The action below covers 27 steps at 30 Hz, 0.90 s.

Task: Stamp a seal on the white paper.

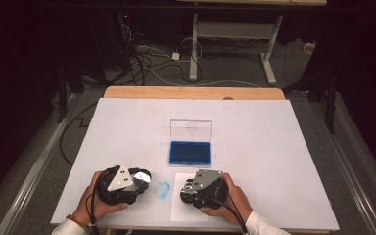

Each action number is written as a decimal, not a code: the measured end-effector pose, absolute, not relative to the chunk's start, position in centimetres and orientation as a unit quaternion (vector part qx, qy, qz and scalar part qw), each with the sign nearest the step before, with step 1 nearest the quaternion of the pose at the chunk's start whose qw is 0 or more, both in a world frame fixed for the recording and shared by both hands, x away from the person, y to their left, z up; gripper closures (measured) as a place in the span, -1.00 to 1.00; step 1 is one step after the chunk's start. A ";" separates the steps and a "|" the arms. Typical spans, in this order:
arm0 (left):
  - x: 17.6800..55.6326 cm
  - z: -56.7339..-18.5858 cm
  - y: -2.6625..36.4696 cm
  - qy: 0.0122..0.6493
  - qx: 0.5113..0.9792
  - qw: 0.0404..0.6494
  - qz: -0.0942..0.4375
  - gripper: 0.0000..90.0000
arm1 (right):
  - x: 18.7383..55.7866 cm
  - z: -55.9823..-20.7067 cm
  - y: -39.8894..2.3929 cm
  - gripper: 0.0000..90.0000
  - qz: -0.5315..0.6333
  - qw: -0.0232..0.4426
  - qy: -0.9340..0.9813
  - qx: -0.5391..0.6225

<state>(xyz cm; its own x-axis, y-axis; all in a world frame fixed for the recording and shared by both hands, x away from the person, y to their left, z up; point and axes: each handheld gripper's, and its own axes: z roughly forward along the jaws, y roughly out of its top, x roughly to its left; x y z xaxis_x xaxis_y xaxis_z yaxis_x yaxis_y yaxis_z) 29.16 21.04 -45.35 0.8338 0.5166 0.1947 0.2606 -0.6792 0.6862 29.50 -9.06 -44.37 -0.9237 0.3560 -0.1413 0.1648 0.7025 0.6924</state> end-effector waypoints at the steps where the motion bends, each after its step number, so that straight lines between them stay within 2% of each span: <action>1: 29.2 -45.3 21.1 0.217 0.896 0.336 0.191 -0.20 | 29.6 -44.4 -9.1 0.27 0.360 0.130 0.913 0.143; 27: 30.0 -45.4 21.1 0.218 0.894 0.345 0.186 -0.19 | 30.3 -42.9 -10.2 0.26 0.394 0.117 0.897 0.161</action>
<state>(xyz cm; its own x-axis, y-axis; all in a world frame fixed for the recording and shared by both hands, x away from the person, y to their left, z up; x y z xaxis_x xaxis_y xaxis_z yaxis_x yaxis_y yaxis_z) 30.01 21.15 -45.44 0.8356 0.5186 0.1811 0.2626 -0.6667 0.6975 30.33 -10.23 -42.91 -0.9207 0.3812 -0.0838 0.1961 0.6375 0.7450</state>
